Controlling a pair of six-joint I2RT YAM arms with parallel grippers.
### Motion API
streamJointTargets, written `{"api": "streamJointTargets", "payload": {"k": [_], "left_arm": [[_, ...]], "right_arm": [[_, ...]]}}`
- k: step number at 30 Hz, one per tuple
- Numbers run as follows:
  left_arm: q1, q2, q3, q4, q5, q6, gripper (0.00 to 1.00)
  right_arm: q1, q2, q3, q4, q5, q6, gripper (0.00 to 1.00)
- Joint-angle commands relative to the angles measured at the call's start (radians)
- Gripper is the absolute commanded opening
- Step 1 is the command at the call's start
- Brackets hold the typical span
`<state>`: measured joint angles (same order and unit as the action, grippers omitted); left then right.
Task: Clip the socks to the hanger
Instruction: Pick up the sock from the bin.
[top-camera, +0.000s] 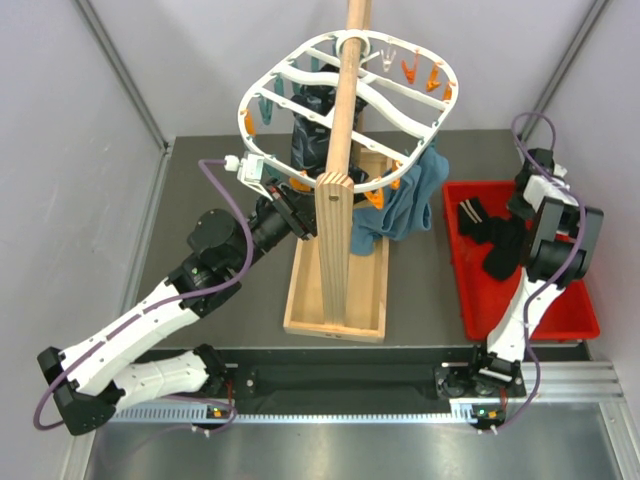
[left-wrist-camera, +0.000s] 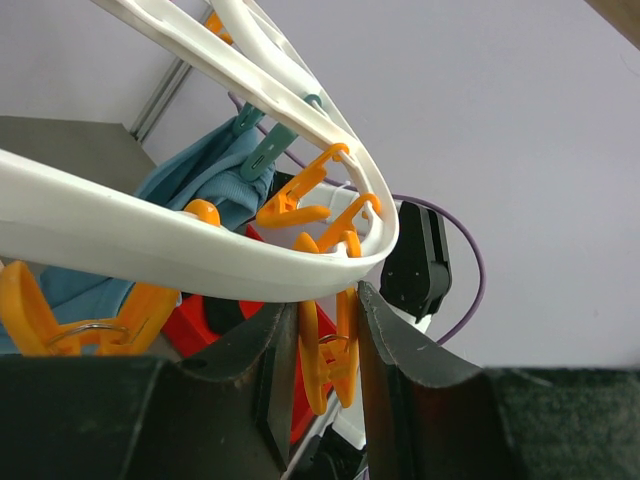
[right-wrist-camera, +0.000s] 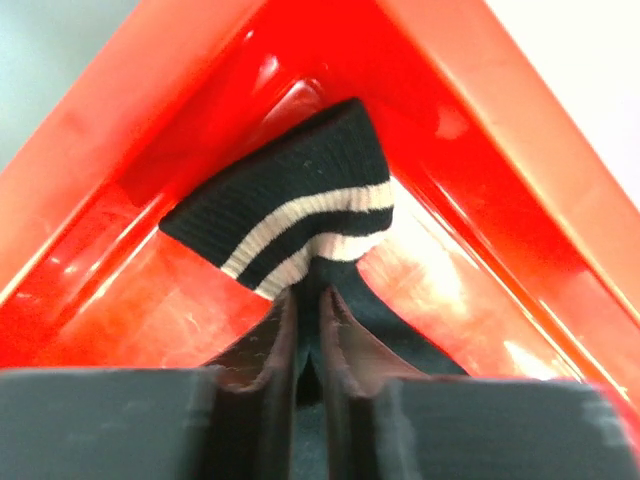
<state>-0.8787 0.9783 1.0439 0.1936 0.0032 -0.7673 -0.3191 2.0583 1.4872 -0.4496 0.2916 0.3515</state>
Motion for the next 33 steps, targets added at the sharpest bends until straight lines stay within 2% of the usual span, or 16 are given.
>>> {"api": "streamJointTargets", "payload": {"k": [1, 3, 12, 20, 23, 26, 29, 30, 33], "left_arm": [[0.001, 0.007, 0.025, -0.006, -0.009, -0.006, 0.0], [0.001, 0.007, 0.025, -0.013, -0.009, -0.006, 0.0], [0.001, -0.009, 0.028, -0.033, -0.046, 0.008, 0.0], [0.001, -0.012, -0.001, 0.032, -0.078, -0.03, 0.0], [0.001, -0.004, 0.002, 0.029, -0.088, -0.036, 0.0], [0.001, 0.0, -0.002, 0.038, -0.1, -0.038, 0.0], [0.001, 0.01, 0.002, 0.038, -0.104, -0.033, 0.0], [0.001, 0.011, -0.001, 0.038, -0.109, -0.033, 0.0], [0.001, 0.016, -0.002, 0.036, -0.115, -0.041, 0.0]], "right_arm": [[0.015, -0.006, 0.019, -0.014, 0.055, -0.017, 0.03], [0.014, -0.049, 0.025, -0.017, 0.061, -0.019, 0.0], [0.014, -0.346, -0.022, -0.066, 0.112, -0.042, 0.0], [0.046, -0.631, -0.159, -0.077, 0.095, -0.08, 0.01], [0.066, -0.728, -0.192, -0.092, 0.017, -0.085, 0.01], [0.164, -0.831, -0.217, -0.133, -0.023, -0.06, 0.03], [0.352, -0.924, -0.238, -0.178, -0.045, -0.036, 0.03], [0.449, -0.946, -0.245, -0.199, -0.042, -0.029, 0.03], [0.607, -1.039, -0.304, -0.216, -0.045, -0.028, 0.0]]}}
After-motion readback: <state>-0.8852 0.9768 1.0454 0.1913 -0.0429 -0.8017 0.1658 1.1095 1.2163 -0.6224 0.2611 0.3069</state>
